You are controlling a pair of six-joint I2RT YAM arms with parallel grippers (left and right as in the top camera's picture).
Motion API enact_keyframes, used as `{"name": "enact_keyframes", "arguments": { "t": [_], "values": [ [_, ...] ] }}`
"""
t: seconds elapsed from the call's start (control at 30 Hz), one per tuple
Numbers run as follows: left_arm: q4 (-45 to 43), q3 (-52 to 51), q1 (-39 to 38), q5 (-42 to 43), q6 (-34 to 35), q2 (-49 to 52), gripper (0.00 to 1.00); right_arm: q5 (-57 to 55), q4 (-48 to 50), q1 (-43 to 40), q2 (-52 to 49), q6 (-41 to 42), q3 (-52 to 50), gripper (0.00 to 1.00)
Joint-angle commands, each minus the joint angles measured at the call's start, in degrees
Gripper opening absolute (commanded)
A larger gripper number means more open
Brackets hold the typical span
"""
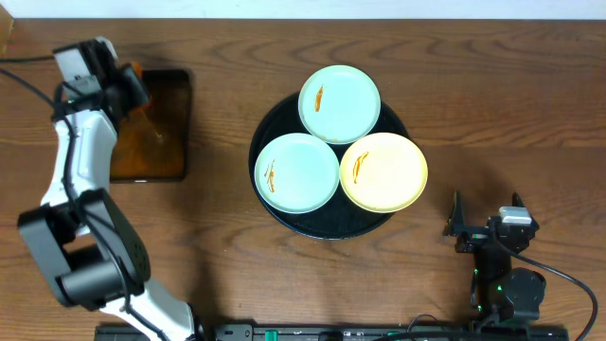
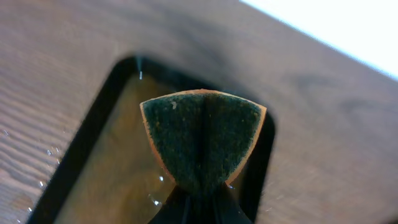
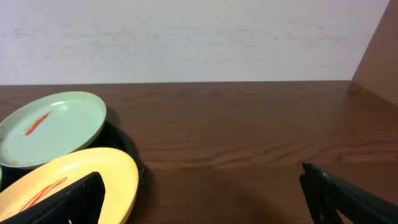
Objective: Clean dirty plates on tray and stack at the side
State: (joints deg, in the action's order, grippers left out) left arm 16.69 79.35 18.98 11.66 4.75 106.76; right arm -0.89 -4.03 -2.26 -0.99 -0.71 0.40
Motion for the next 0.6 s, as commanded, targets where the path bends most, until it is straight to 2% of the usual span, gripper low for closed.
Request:
{"name": "enact_keyframes", "arguments": {
  "t": [0.0,0.2,0.37,0.57],
  "values": [
    [0.46,-2.19,0.94,-0.72,-3.69,4.48,0.07,-0.15,-0.22,0.85,0.22,-0.63,-0.09,0.99],
    [-0.42,-1.57,2.14,2.58,-3.67,1.25,0.07,-0.15,-0.22,0.85,0.24,-0.63,-0.09,0.99],
    [-6.27,-1.57,2.54,18.84,-3.67,-6.51,0.08,-0.15,-0.22,0.85,0.22,-0.63,-0.09,0.99],
    [-6.32,-2.34,3.5,20.24,-3.69,-6.69,0.07,-0.15,-0.22,0.85,0.22,-0.63,-0.09,0.99]
  ]
}}
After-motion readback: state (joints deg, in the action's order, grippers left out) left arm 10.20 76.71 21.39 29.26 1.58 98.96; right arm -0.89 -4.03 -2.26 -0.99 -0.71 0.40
